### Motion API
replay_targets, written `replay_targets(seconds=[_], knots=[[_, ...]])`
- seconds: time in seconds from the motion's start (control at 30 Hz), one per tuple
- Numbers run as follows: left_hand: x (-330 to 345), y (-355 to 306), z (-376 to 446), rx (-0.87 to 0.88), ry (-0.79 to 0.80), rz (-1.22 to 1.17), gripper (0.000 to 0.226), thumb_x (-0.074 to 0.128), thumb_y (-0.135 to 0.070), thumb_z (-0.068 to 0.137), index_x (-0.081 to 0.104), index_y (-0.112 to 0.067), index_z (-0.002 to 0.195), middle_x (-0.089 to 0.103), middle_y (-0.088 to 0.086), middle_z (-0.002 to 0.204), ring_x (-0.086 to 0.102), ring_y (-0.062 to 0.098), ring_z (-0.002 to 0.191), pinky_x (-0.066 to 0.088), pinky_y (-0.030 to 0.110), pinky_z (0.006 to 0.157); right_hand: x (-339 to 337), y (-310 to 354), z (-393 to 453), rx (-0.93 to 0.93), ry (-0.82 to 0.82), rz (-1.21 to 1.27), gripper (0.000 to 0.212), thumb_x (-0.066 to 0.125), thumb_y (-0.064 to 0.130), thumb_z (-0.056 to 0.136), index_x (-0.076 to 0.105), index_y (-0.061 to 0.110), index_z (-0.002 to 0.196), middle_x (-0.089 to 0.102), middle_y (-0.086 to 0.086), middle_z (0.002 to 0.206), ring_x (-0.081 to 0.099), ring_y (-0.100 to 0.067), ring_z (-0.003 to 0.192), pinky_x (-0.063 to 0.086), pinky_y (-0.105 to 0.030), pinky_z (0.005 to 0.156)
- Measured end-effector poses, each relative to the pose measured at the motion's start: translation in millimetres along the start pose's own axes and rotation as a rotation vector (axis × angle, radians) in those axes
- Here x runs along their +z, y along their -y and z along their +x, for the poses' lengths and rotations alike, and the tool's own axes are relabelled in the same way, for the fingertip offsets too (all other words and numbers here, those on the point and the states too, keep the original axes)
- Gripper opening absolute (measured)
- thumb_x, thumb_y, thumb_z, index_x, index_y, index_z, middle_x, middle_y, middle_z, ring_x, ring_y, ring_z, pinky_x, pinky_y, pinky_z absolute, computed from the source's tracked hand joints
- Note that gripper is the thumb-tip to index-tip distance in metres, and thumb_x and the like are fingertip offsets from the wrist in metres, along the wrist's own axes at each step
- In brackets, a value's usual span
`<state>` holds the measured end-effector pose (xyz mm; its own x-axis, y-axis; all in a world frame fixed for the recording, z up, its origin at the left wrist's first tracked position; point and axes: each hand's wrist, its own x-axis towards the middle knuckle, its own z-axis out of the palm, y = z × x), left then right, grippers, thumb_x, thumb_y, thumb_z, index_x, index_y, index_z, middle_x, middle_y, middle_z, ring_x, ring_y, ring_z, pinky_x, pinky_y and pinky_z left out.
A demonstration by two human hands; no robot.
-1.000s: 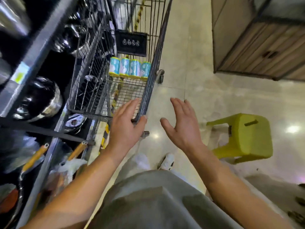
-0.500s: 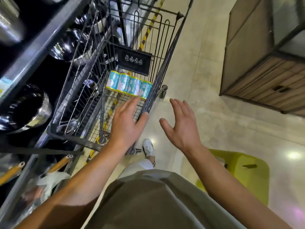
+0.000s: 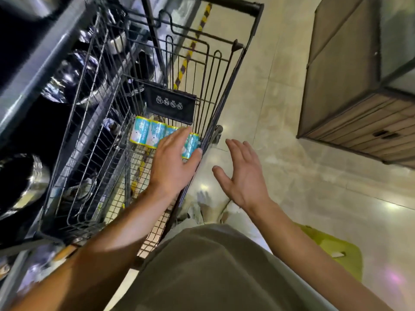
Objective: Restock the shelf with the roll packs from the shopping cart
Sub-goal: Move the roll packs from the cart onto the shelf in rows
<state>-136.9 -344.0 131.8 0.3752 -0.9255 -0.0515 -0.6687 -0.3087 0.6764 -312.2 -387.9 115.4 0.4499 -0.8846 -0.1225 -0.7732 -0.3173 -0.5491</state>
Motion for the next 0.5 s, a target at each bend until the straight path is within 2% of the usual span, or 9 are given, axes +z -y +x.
replay_targets(seconds=[0.1,0.17,0.23,0.3,0.43,0.5], knots=[[7,3,22,-0.066,-0.03,0.004,0.053,0.067,-0.026,0.094,0.051,-0.012,0.143,0.052,0.005,0.147,0.045,0.022,0.136,0.024,0.021,0.11,-7,-6,35,-0.051,0.044,-0.007,0.081,0.039,0.059,0.088,0.037,0.011,0.153,0.041,-0.011,0.157,0.024,-0.033,0.15,0.012,-0.036,0.123],[12,7,35,-0.13,-0.053,-0.013,0.054,0.066,-0.029,0.093,0.051,-0.013,0.143,0.052,0.004,0.147,0.045,0.023,0.136,0.028,0.029,0.115,-7,-11,63,-0.099,0.087,0.001,0.083,0.036,0.06,0.087,0.039,0.009,0.152,0.043,-0.013,0.155,0.03,-0.035,0.148,0.017,-0.04,0.123],[16,9,47,-0.197,-0.12,-0.041,0.055,0.062,-0.033,0.09,0.054,-0.012,0.141,0.055,0.006,0.144,0.048,0.026,0.134,0.033,0.038,0.115,-8,-15,92,-0.17,0.115,0.021,0.081,0.04,0.057,0.087,0.043,0.004,0.149,0.047,-0.017,0.15,0.037,-0.038,0.142,0.025,-0.045,0.122],[15,10,60,-0.291,-0.205,-0.059,0.059,0.056,-0.039,0.085,0.057,-0.012,0.138,0.058,0.007,0.141,0.05,0.026,0.13,0.037,0.039,0.112,-12,-13,122,-0.257,0.143,0.035,0.078,0.043,0.053,0.087,0.046,0.002,0.146,0.051,-0.019,0.146,0.043,-0.04,0.137,0.031,-0.046,0.119],[12,22,80,-0.407,-0.266,-0.027,0.066,0.051,-0.047,0.088,0.053,-0.007,0.139,0.058,0.014,0.139,0.054,0.03,0.127,0.044,0.044,0.107,-6,0,179,-0.42,0.212,0.045,0.069,0.056,0.042,0.088,0.049,0.0,0.143,0.056,-0.019,0.14,0.05,-0.038,0.131,0.04,-0.049,0.112],[9,30,86,-0.505,-0.322,-0.028,0.064,0.053,-0.043,0.088,0.052,-0.008,0.142,0.057,0.013,0.14,0.053,0.028,0.129,0.038,0.036,0.112,7,4,202,-0.501,0.196,0.077,0.064,0.059,0.039,0.086,0.056,-0.003,0.134,0.063,-0.019,0.129,0.057,-0.032,0.122,0.045,-0.045,0.106]])
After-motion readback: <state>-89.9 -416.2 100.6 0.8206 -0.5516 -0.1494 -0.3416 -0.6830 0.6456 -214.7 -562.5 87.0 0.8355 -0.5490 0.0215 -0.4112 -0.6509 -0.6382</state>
